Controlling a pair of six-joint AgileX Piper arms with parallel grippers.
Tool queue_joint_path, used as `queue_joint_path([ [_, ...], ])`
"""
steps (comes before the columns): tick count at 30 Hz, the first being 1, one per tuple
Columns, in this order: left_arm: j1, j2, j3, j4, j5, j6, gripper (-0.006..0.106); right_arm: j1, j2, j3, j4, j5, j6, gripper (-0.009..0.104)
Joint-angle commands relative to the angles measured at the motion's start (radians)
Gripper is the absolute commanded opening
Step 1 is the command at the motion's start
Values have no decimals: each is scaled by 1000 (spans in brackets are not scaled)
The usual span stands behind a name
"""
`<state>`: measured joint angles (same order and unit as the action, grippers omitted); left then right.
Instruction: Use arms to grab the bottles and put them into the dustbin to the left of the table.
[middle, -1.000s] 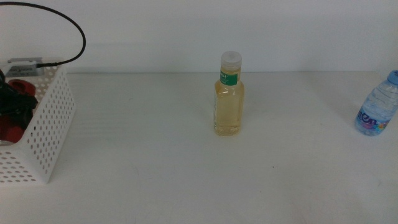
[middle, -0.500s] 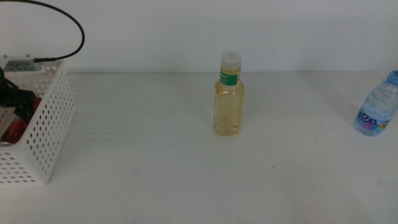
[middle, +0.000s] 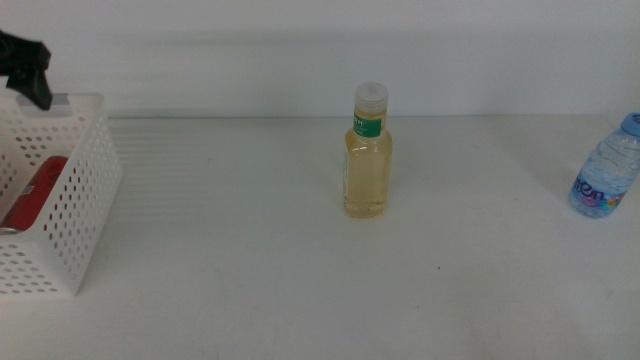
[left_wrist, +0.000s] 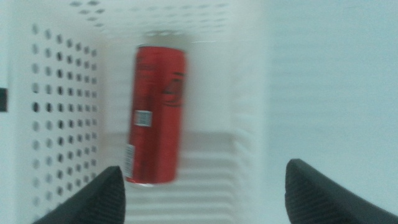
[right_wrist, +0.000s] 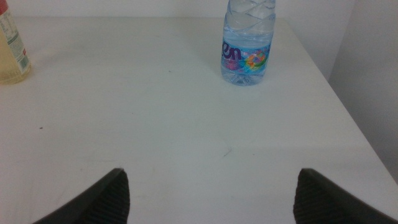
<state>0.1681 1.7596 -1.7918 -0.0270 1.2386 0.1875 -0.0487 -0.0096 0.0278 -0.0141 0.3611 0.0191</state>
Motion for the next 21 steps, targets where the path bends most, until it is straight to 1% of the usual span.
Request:
queue_joint_path([
  [1,-34,-127,22,-43,43,-20,77,0,-27,-8,-14,-50,-13,79],
  [5,-85,-260,135,-70,-28,-45,75,0,-27,-8,-14,-50,-13,79],
  [11,-199,-470,363,-70,-188,-62,71,0,-27,-8,-14,-50,-13,79],
  [21,-374,-712,757,-70,-572,-88,69,0,-27,-8,-14,-50,-13,79],
])
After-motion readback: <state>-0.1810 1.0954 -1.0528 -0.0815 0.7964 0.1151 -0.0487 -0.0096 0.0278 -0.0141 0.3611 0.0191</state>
